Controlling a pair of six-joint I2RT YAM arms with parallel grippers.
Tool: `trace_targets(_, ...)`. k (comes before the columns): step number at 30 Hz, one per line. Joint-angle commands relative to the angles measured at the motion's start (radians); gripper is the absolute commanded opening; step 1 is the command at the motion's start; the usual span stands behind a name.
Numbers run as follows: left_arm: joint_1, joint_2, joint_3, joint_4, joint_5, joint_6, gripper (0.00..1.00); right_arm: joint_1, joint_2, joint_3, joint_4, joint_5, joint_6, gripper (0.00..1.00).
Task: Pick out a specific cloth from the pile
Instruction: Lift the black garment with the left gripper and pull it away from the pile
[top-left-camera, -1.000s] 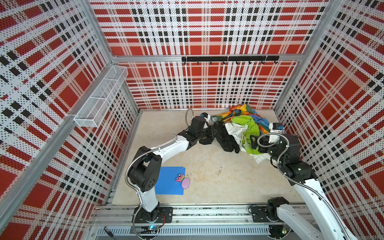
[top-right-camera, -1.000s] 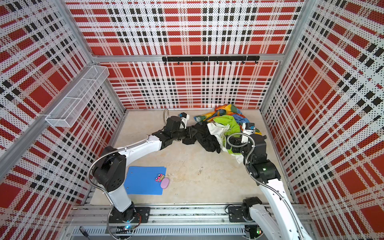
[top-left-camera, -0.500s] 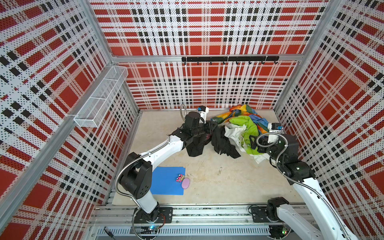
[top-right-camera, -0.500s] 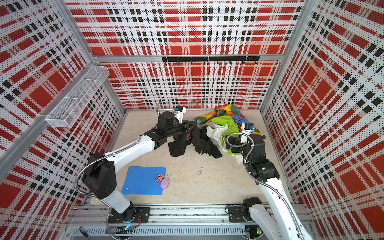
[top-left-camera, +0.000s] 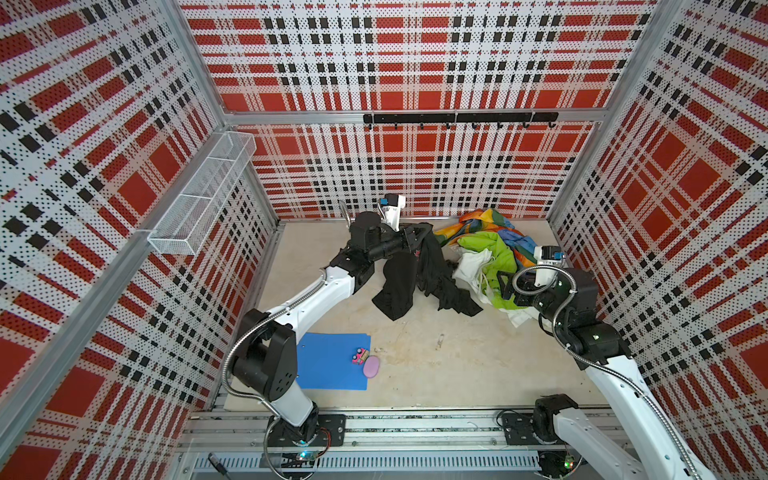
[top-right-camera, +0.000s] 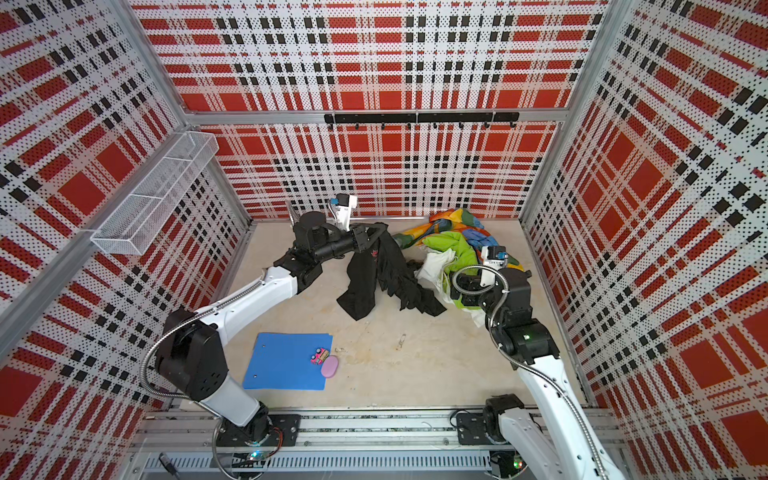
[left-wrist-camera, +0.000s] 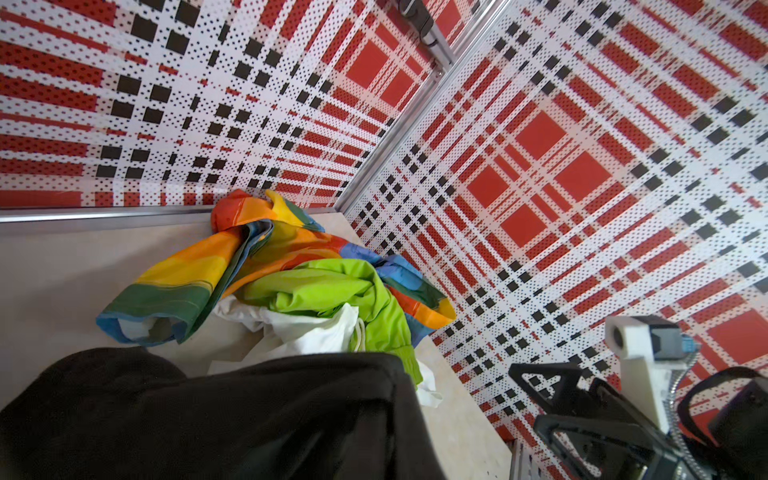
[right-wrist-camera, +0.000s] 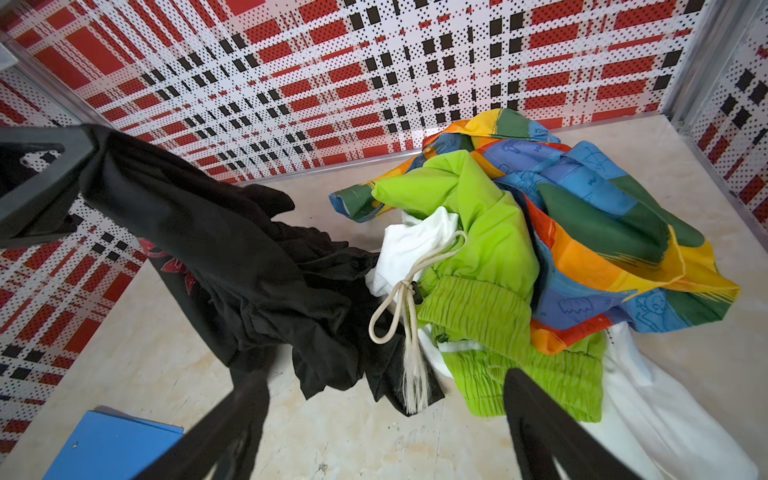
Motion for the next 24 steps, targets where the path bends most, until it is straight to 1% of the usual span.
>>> trace_targets(1, 0.023, -0.061, 0.073, 0.095, 0.060, -0.028, 0.00, 0.005, -0.020, -0.008, 0.070, -0.067, -0.010, 0.95)
trace_targets(6, 0.058, -0.087, 0.115, 0.096, 0.106, -0.057, 0.00, 0.005, -0.031, -0.008, 0.081, -0.086, -0.013, 0.95)
trace_targets(10, 0.089, -0.101, 0.158, 0.096, 0.178, -0.091, 0.00, 0.005, -0.040, -0.013, 0.111, -0.161, -0.009, 0.98)
trace_targets(13, 0.114, -0.120, 0.185, 0.096, 0.209, -0.108, 0.00, 0.005, -0.045, -0.022, 0.145, -0.213, 0.008, 1.00)
trace_targets(16, 0.152, -0.135, 0.217, 0.100, 0.234, -0.137, 0.00, 0.005, -0.041, -0.019, 0.152, -0.214, 0.012, 1.00)
trace_targets(21, 0.222, -0.117, 0.299, 0.162, 0.334, -0.264, 0.00, 0.007, -0.033, -0.002, 0.130, -0.199, -0.001, 1.00)
trace_targets(24, 0.250, -0.101, 0.325, 0.273, 0.392, -0.378, 0.00, 0.007, -0.033, -0.008, 0.142, -0.213, 0.008, 1.00)
